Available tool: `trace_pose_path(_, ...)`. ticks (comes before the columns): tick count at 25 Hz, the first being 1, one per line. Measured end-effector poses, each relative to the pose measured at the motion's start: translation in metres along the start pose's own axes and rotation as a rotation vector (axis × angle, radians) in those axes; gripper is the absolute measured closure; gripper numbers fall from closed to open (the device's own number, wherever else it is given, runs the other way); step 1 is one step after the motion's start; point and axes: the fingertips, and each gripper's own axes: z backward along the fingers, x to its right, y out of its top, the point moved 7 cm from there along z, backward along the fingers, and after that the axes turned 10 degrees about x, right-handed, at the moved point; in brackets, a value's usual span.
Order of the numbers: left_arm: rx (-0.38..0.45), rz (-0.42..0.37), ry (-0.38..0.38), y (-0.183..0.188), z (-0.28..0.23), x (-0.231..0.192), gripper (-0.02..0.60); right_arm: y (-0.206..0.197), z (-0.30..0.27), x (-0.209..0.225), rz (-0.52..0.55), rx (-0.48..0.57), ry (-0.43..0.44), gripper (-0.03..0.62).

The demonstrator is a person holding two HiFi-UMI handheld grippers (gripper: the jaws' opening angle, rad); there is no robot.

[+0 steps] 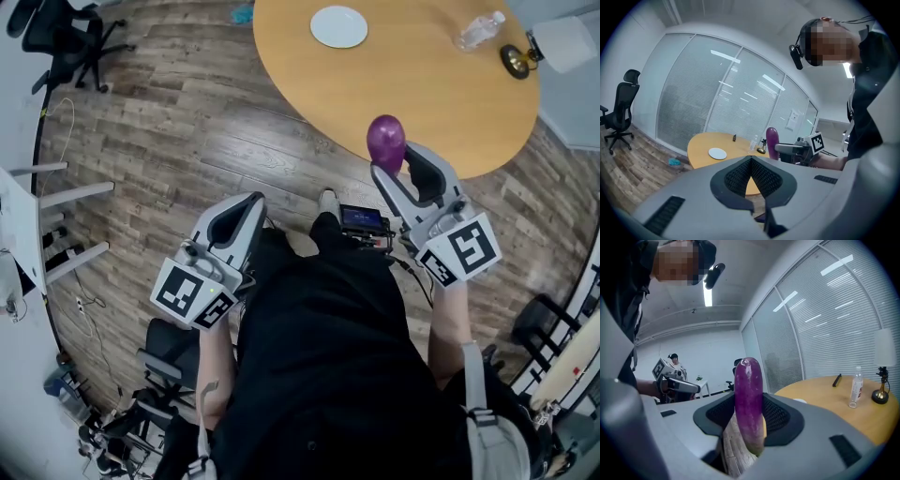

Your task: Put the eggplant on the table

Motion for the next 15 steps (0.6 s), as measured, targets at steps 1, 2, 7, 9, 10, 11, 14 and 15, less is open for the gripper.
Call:
trace_pose_path(1, 0.001, 0.003, 0.002, 0.001, 0.001, -0.004, 0.571, 0.0, -0.003, -0.001, 0.001, -0.004, -0.003, 0.403)
trace_pose_path(2, 0.001, 0.007, 0.004, 0.001, 0.003, -0.008, 0.571, 0.0, -0.007, -0.003, 0.001, -0.011, -0.006, 0.403)
trace_pose_path(7, 0.008, 0.016, 0.014, 0.008, 0.013, -0.039, 0.571, 0.003, -0.035, -0.009, 0.002, -0.029, -0.016, 0.403)
trace_pose_path(9, 0.01, 0.026, 0.007, 0.009, 0.019, -0.058, 0.571, 0.004, -0.05, -0.016, 0.016, -0.027, -0.029, 0.402)
trace_pose_path(10, 0.008, 0.031, -0.002, 0.011, 0.022, -0.068, 0.571, 0.005, -0.057, -0.02, 0.019, -0.026, -0.042, 0.404)
trace_pose_path(11, 0.003, 0.03, -0.014, 0.013, 0.024, -0.078, 0.571, 0.005, -0.065, -0.025, 0.018, -0.022, -0.058, 0.403)
trace_pose_path(14, -0.017, 0.006, -0.057, 0.028, 0.027, -0.107, 0.571, 0.012, -0.088, -0.041, 0.009, -0.007, -0.098, 0.402)
trace_pose_path(15, -0.019, -0.003, -0.073, 0.035, 0.028, -0.116, 0.571, 0.014, -0.096, -0.046, 0.011, -0.004, -0.108, 0.403)
